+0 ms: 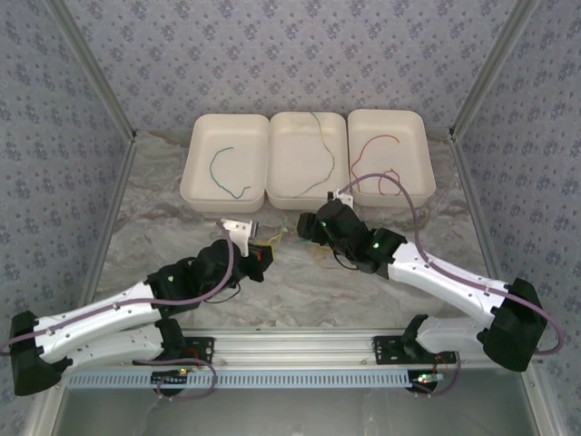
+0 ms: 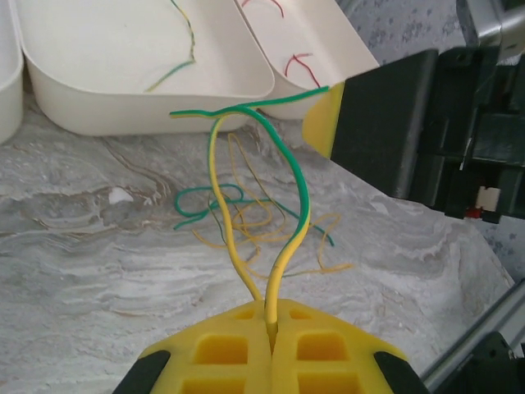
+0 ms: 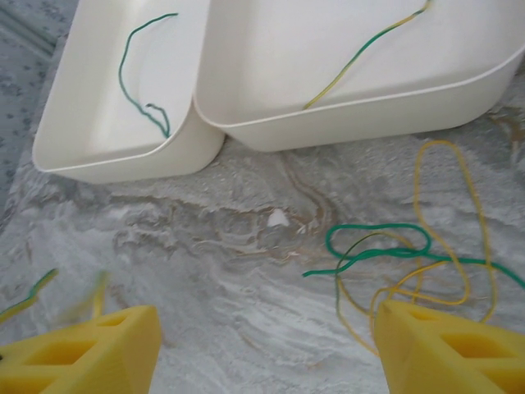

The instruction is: Untangle the cables

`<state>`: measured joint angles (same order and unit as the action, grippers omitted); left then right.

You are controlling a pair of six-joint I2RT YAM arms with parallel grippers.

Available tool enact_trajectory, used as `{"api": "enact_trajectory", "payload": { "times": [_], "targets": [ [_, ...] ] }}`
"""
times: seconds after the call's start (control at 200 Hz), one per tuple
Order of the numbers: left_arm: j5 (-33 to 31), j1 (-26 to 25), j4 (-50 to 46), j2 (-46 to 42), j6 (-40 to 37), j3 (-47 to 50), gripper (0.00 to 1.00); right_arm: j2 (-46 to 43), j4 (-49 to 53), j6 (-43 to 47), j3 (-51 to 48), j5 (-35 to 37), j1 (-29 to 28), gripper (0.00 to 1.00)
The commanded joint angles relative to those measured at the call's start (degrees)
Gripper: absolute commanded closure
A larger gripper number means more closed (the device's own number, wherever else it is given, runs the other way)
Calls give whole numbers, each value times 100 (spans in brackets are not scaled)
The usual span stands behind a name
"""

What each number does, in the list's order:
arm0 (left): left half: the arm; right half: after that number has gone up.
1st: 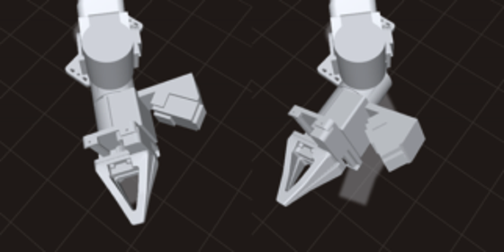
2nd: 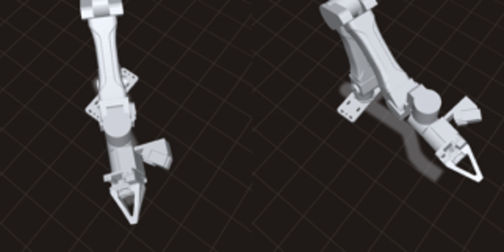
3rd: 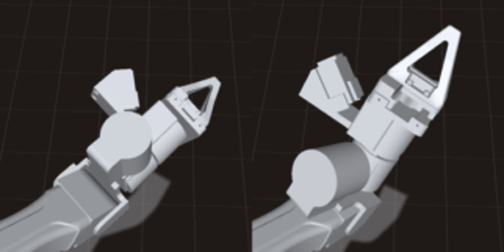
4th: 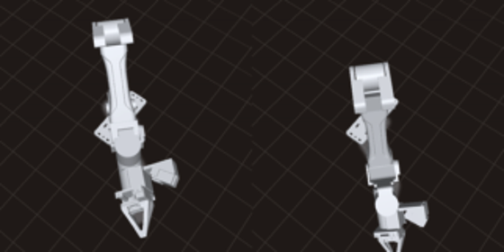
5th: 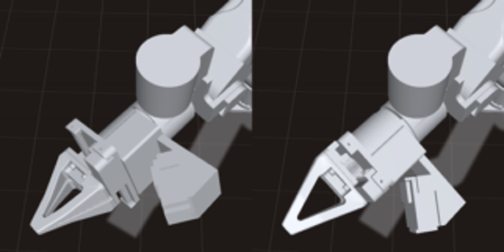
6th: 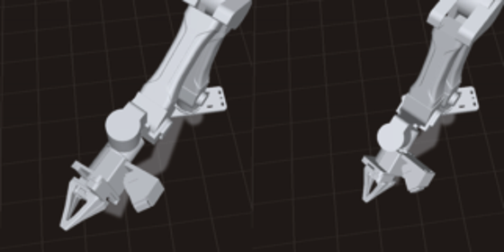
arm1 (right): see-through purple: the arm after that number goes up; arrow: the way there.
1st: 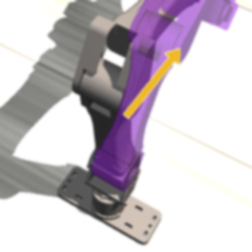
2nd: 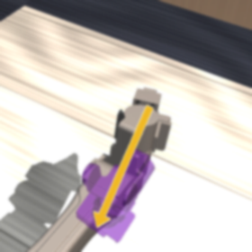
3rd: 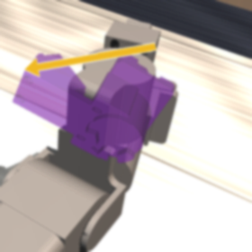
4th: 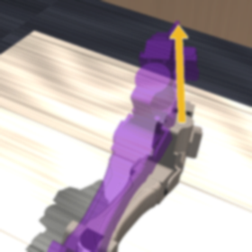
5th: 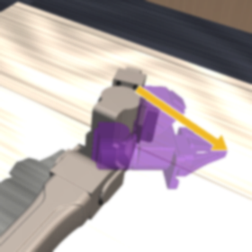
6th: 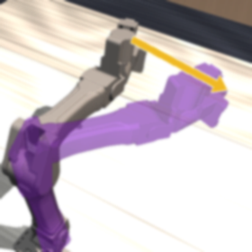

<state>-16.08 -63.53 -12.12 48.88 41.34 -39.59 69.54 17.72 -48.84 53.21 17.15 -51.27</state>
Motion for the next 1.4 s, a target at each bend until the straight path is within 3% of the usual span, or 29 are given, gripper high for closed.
{"api": "enact_trajectory", "payload": {
  "times": [0.0,0.255,0.58,0.884,1.169,1.274,1.394],
  "targets": [
    [374,142,210,-83,170,-240,100,-91,-199,-95,63,54,-235,30],
    [1188,895,630,-338,435,121,100,27,-1042,-371,-265,-111,-627,32],
    [1542,1251,871,-329,1023,409,100,648,-1605,-592,-168,-52,-1083,28],
    [1906,1434,1104,-379,1089,592,100,946,-1693,-1045,184,-16,-1357,26],
    [2158,1746,1254,-693,1161,547,100,597,-1982,-1205,-18,175,-1397,27],
    [2198,1756,1349,-709,1271,595,100,246,-2397,-1259,-372,178,-1402,27],
    [2180,1753,1503,-765,1418,757,100,-247,-2177,-1493,-620,357,-1320,27]
  ]
}}
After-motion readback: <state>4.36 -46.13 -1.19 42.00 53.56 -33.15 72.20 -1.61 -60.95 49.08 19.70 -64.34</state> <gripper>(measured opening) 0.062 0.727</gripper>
